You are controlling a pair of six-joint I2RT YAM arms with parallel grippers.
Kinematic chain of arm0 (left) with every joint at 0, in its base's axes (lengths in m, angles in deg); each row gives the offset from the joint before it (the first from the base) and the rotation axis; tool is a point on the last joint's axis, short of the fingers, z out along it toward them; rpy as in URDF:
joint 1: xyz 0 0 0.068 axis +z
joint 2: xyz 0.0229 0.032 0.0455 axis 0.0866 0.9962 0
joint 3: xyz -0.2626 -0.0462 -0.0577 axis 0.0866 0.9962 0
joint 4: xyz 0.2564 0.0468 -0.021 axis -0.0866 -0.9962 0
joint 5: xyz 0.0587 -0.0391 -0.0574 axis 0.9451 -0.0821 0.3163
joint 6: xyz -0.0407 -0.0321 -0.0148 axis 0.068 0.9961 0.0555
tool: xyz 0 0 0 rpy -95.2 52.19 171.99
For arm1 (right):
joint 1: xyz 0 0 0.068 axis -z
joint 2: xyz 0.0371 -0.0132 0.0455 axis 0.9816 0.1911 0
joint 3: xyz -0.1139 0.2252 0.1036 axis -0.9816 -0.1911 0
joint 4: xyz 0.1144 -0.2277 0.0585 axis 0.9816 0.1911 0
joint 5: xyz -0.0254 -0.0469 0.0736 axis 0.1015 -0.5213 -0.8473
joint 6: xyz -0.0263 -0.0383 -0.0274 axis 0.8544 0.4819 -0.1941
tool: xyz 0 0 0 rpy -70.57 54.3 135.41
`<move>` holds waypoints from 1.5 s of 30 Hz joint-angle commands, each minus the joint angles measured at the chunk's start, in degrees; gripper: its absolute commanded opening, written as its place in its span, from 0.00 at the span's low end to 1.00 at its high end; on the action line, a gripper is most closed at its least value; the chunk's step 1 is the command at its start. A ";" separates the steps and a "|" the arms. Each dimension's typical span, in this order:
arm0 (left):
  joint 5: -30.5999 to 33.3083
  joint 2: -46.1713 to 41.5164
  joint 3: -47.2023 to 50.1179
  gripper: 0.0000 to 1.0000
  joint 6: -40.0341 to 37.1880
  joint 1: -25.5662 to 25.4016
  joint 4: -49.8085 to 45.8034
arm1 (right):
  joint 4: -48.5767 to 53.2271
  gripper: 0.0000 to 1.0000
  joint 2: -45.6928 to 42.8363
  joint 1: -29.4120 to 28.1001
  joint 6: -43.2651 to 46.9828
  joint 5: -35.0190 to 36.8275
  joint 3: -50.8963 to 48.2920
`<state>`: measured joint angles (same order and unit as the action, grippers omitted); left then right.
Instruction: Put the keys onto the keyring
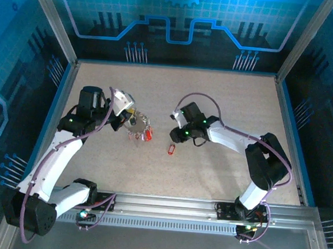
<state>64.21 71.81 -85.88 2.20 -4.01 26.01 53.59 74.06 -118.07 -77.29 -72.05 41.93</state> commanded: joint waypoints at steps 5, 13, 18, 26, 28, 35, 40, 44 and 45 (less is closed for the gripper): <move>0.46 -0.56 -1.90 0.00 3.18 1.38 2.05 | 18.36 0.33 8.25 -5.63 -16.73 12.69 10.44; 0.71 -0.88 -2.17 0.00 3.03 2.37 1.20 | 21.70 0.35 13.19 -5.65 -16.64 10.66 14.48; 0.97 -1.16 -1.75 0.00 3.01 2.56 1.14 | 22.84 0.35 15.24 -5.73 -16.32 9.90 15.95; 0.88 -1.26 -1.22 0.00 2.94 2.60 1.52 | 24.31 0.37 18.10 -6.17 -15.22 8.80 18.51; 0.89 -1.26 -1.25 0.00 2.99 2.56 1.56 | 24.83 0.37 18.88 -6.11 -15.39 8.94 19.05; 1.06 -1.43 -1.20 0.00 2.59 2.56 1.27 | 25.56 0.27 19.32 -6.20 -16.36 12.46 19.25; 1.17 -1.43 -1.11 0.00 2.45 2.56 1.16 | 25.24 0.27 17.73 -6.48 -17.39 14.54 17.76; 1.17 -1.38 -0.96 0.00 2.45 2.56 1.09 | 25.27 0.28 17.02 -6.44 -18.07 15.57 17.08; 1.25 -1.51 -0.96 0.00 2.42 2.56 1.00 | 25.25 0.29 16.77 -6.42 -18.31 15.87 16.89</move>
<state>65.48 71.81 -85.88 4.34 -1.97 25.90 77.44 93.01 -124.04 -93.99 -58.01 59.66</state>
